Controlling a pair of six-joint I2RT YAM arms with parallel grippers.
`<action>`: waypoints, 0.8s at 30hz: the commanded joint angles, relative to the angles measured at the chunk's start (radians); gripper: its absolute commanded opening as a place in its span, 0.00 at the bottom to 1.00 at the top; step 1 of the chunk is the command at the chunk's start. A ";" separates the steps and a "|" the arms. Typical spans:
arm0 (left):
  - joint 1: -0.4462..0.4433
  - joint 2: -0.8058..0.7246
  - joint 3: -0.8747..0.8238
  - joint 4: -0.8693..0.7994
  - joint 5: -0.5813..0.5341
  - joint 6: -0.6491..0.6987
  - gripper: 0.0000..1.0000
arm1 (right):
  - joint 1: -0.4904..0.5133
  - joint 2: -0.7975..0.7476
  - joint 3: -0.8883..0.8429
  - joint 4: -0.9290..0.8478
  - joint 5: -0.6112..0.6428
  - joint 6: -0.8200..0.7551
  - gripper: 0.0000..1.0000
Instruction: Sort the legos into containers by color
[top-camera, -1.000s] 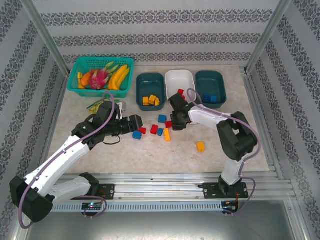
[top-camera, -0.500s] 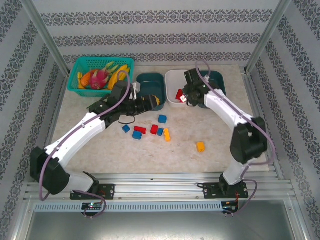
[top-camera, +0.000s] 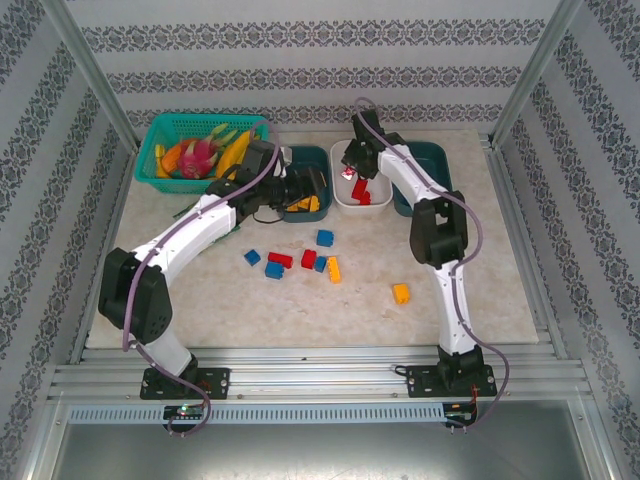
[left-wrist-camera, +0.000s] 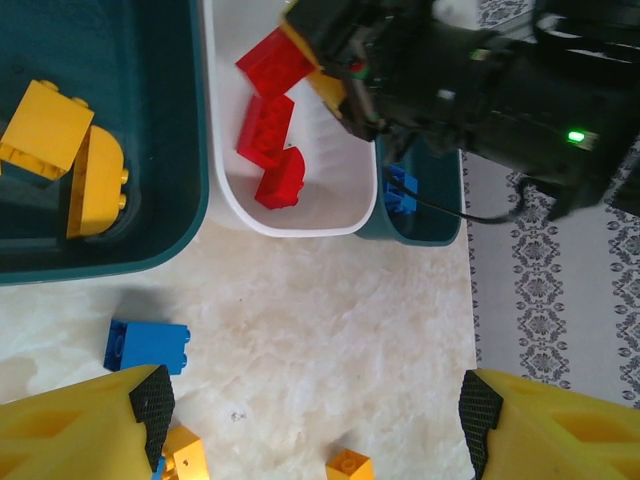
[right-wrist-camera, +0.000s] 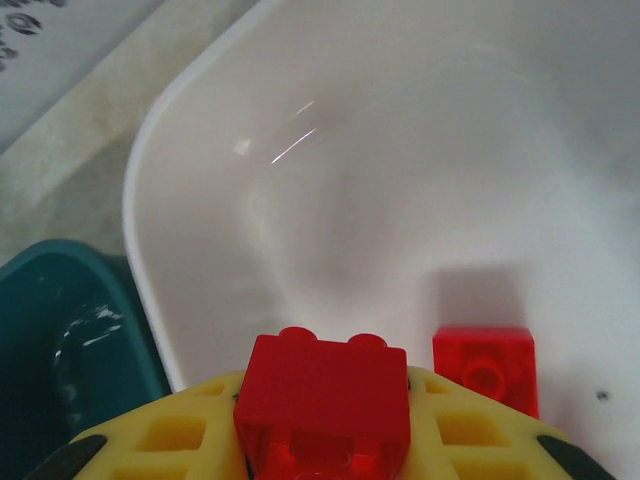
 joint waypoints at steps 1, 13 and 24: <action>0.013 0.001 0.026 0.001 0.014 0.022 0.78 | -0.017 0.064 0.094 -0.096 -0.050 -0.027 0.30; 0.011 -0.067 -0.032 -0.047 0.007 0.032 0.77 | -0.038 0.021 0.203 -0.199 -0.079 -0.029 0.65; 0.009 -0.196 -0.105 -0.103 -0.011 0.030 0.77 | 0.005 -0.467 -0.070 -0.077 0.057 -0.132 0.59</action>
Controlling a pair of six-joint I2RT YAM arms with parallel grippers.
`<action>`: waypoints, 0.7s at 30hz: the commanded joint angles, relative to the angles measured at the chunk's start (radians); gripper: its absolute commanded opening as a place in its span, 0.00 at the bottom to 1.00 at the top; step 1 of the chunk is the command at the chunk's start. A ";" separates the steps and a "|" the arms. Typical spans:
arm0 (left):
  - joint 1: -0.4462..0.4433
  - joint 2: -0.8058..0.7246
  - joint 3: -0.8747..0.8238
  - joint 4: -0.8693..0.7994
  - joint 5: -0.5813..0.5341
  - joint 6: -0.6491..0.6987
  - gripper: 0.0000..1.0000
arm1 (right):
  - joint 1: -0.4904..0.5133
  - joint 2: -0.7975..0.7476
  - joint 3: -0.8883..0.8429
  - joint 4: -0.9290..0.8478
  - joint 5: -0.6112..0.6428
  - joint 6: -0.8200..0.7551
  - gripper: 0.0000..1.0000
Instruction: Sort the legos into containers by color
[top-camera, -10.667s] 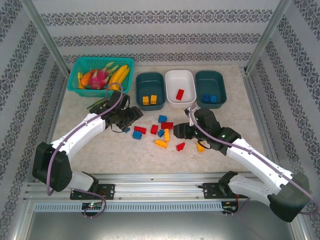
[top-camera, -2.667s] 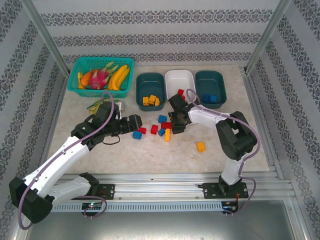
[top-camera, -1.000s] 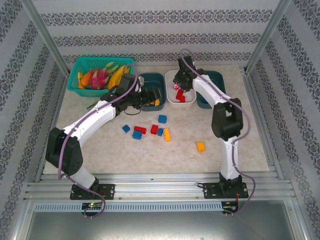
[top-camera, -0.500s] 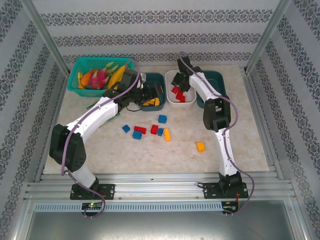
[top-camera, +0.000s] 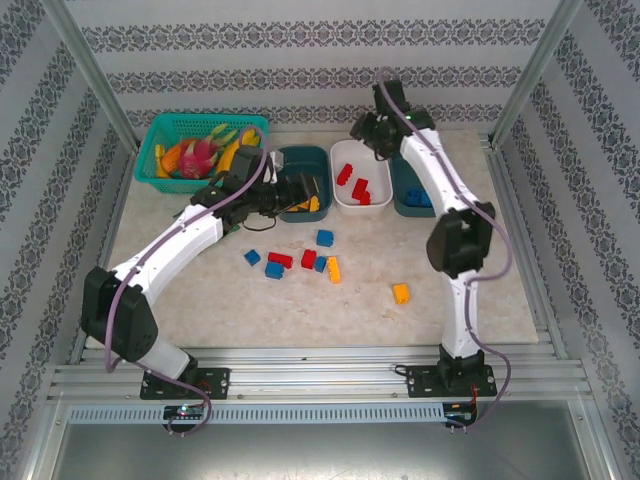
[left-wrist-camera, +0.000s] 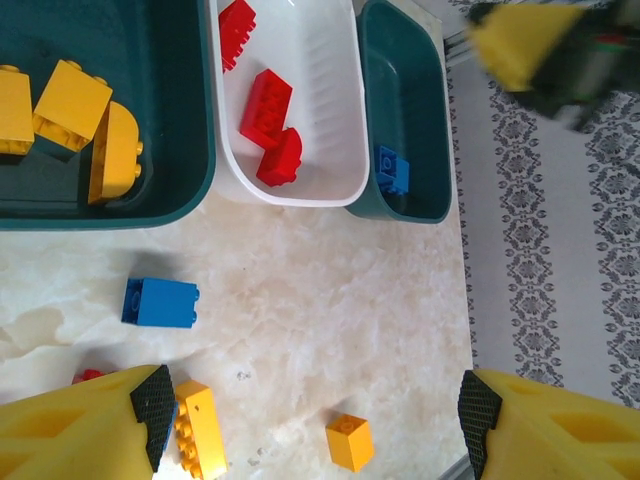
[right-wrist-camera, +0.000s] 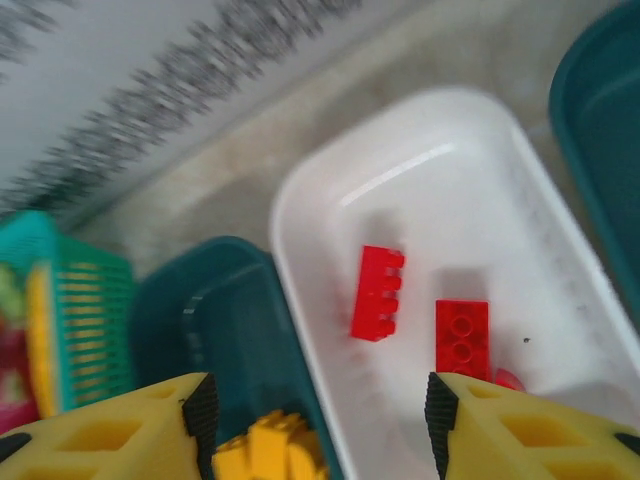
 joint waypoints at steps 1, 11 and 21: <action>0.010 -0.062 -0.025 -0.062 -0.013 0.019 0.77 | 0.038 -0.214 -0.111 0.077 0.083 -0.078 0.59; 0.001 -0.211 -0.165 -0.147 -0.071 -0.012 0.74 | 0.201 -0.764 -0.728 0.205 0.153 -0.194 0.59; -0.086 -0.179 -0.243 -0.188 -0.103 0.005 0.65 | 0.338 -1.024 -1.181 0.186 0.047 -0.091 0.56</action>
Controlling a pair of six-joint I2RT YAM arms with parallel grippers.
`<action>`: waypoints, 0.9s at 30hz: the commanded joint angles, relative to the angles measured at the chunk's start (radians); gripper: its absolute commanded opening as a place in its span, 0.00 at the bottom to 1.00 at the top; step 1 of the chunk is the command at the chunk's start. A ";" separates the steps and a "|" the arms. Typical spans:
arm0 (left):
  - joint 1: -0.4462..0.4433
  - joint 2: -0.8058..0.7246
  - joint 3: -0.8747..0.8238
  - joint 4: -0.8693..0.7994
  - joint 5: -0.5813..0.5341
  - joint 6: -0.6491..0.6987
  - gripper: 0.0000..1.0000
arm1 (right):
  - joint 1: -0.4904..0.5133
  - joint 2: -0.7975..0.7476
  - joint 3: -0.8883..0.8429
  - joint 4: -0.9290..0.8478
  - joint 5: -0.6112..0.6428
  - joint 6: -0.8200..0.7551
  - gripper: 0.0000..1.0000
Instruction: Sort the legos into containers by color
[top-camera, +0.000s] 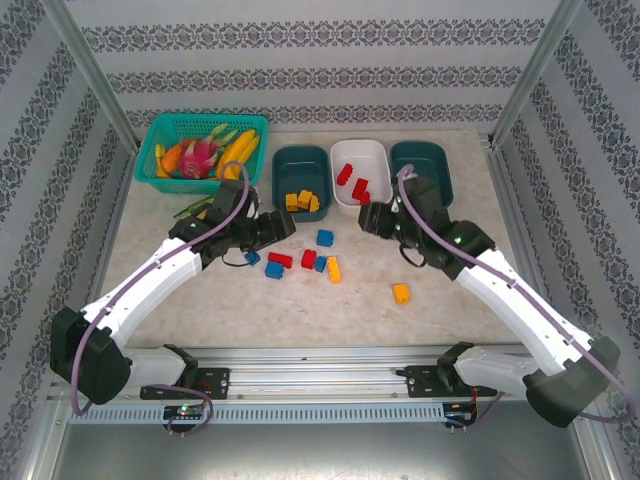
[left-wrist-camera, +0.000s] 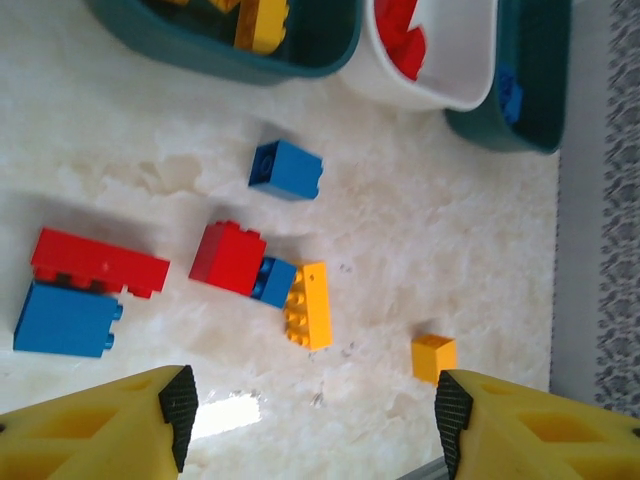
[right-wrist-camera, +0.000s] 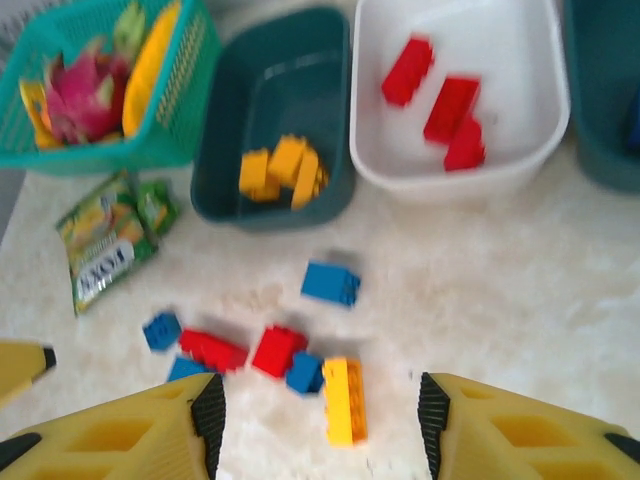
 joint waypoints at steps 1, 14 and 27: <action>-0.056 0.062 0.011 -0.044 -0.023 0.023 0.64 | 0.029 -0.028 -0.086 -0.019 -0.051 0.049 0.55; -0.294 0.415 0.147 -0.048 -0.084 -0.246 0.62 | 0.024 -0.174 -0.232 -0.130 -0.083 0.058 0.58; -0.347 0.622 0.267 -0.089 -0.169 -0.326 0.59 | -0.004 -0.385 -0.301 -0.182 -0.144 0.045 0.59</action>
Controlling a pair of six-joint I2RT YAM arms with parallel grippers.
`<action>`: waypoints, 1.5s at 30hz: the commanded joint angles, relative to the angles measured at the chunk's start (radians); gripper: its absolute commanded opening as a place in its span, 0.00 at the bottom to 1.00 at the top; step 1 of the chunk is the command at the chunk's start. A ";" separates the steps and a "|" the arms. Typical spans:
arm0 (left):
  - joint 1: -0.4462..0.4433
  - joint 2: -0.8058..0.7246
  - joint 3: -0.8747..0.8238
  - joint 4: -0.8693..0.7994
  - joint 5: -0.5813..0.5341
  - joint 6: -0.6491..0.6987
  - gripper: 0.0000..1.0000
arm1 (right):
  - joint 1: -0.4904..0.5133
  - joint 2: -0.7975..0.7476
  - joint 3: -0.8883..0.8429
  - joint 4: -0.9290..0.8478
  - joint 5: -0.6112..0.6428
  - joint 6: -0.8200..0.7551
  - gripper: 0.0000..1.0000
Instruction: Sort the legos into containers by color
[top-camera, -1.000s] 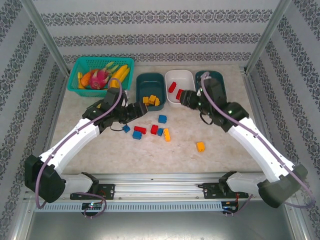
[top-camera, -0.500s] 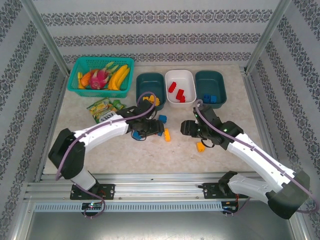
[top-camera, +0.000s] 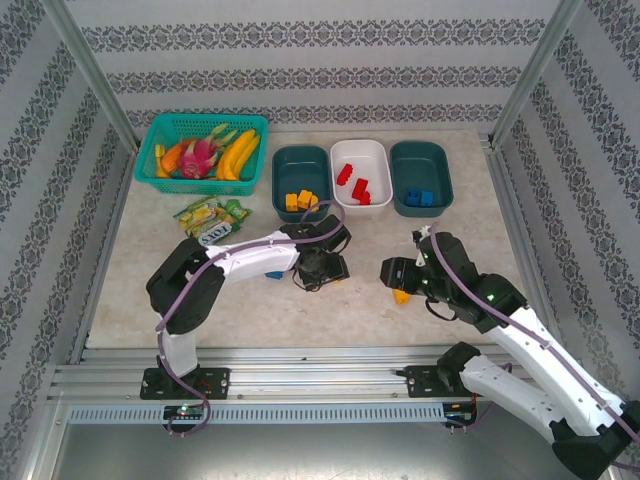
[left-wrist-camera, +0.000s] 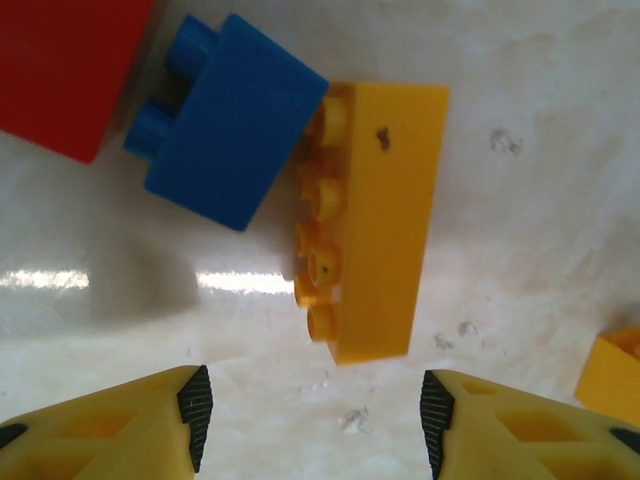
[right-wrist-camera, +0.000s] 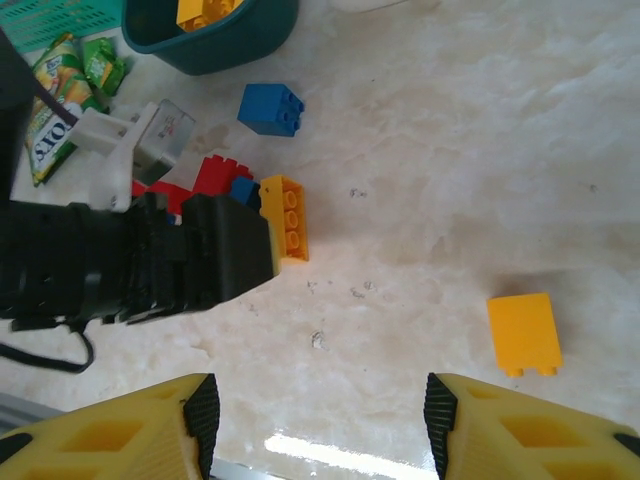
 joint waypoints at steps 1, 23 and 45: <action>-0.013 0.040 0.034 -0.017 -0.054 -0.025 0.58 | -0.009 -0.020 -0.018 0.001 -0.056 -0.011 0.60; -0.029 0.002 0.180 -0.115 -0.066 0.093 0.15 | -0.036 0.002 -0.001 0.058 -0.057 -0.006 0.60; 0.441 0.331 0.817 -0.247 0.063 0.432 0.16 | -0.103 0.513 0.271 0.307 -0.215 0.115 0.60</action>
